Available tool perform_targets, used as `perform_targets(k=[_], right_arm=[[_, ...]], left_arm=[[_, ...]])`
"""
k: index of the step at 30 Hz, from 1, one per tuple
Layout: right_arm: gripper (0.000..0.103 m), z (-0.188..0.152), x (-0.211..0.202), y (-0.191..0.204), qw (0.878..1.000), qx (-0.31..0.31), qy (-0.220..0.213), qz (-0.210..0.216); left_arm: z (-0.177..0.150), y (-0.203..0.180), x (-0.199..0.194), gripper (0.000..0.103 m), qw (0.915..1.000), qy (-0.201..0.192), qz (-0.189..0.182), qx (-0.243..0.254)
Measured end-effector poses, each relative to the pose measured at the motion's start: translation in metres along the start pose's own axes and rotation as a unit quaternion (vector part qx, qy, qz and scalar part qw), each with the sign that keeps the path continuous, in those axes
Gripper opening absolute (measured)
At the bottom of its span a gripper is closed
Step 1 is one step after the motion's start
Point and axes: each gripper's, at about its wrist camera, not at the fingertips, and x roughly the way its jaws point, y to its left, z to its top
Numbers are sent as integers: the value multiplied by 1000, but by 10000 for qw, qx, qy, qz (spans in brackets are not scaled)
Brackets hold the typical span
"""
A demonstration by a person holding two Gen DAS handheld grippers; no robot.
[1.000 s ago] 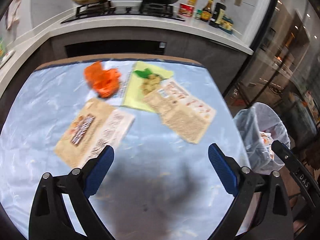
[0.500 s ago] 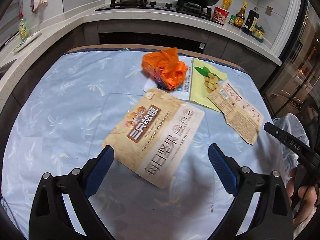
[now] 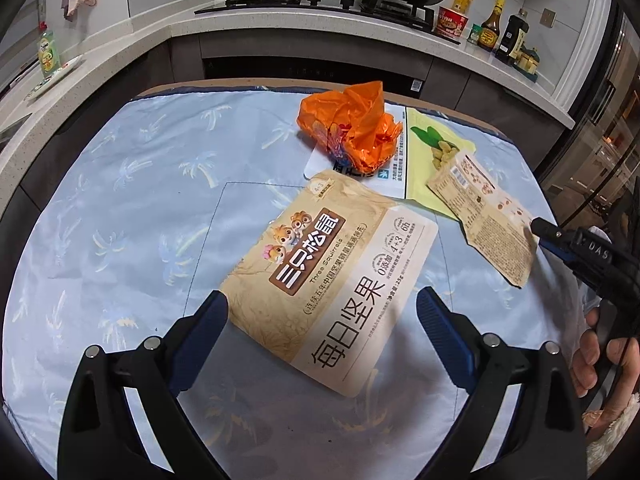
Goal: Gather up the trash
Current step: 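Close the right tool on the printed recipe card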
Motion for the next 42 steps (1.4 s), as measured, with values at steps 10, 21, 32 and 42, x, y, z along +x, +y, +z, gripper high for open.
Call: perform_targets(k=[10, 21, 32, 42], right_arm=[[21, -1, 16, 1, 9935, 512, 239, 993], [21, -2, 33, 8, 9856, 656, 657, 1416], [21, -11, 47, 41, 9753, 469, 912, 1957], [2, -5, -7, 56, 9871, 186, 105, 1589]], left_arm=[[-6, 5, 15, 91, 9998, 182, -8, -2], [-12, 10, 24, 91, 9996, 265, 26, 34], [-16, 6, 26, 92, 9993, 229, 66, 277], [-11, 18, 18, 92, 9998, 185, -109, -1]])
